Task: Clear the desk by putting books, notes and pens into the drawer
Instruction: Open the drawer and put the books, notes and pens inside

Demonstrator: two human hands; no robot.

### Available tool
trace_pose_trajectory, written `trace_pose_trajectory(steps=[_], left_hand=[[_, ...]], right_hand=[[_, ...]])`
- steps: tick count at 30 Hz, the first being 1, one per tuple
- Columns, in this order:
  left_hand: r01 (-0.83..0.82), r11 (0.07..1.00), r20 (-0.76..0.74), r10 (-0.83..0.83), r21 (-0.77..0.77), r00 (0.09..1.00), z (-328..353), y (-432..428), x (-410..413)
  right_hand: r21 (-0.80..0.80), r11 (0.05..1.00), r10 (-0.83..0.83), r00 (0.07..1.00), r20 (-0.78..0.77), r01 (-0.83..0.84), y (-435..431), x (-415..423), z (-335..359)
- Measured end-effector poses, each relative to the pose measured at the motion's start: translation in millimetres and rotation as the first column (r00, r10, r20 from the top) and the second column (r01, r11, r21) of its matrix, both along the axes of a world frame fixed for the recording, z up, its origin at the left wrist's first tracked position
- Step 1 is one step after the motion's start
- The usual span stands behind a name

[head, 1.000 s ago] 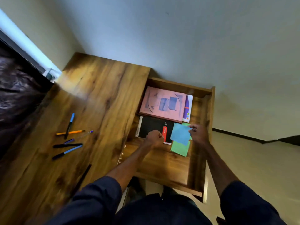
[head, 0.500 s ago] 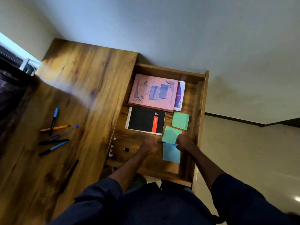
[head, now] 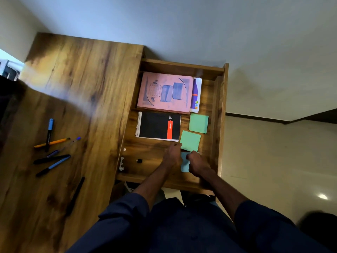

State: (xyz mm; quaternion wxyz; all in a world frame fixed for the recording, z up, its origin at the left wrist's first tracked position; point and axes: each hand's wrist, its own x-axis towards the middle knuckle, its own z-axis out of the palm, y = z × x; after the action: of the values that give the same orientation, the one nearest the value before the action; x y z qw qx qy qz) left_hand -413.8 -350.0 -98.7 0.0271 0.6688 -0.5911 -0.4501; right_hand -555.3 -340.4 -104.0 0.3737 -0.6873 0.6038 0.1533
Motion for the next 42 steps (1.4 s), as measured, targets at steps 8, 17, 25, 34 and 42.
trace_pose_trajectory(steps=[8,17,25,34,42], left_hand=[[0.213,0.975,0.046,-0.216,0.066,0.975,-14,0,-10],[0.418,0.908,0.254,-0.401,-0.016,0.88,-21,-2,-26],[0.438,0.899,0.32,-0.423,0.027,0.848,-17,-8,-32],[0.399,0.916,0.252,-0.381,-0.026,0.89,-10,-3,-24],[0.011,0.947,0.003,-0.011,-0.32,1.0,15,13,27]], right_hand=[[0.054,0.997,-0.052,0.998,-0.024,0.054,26,-4,-7],[0.081,0.989,-0.126,0.992,0.001,0.126,38,1,-7],[0.137,0.979,-0.155,0.988,0.002,0.153,37,-3,-6],[0.18,0.958,-0.228,0.974,0.001,0.224,38,-5,-5],[-0.229,0.866,-0.383,0.884,0.269,0.445,15,47,35]])
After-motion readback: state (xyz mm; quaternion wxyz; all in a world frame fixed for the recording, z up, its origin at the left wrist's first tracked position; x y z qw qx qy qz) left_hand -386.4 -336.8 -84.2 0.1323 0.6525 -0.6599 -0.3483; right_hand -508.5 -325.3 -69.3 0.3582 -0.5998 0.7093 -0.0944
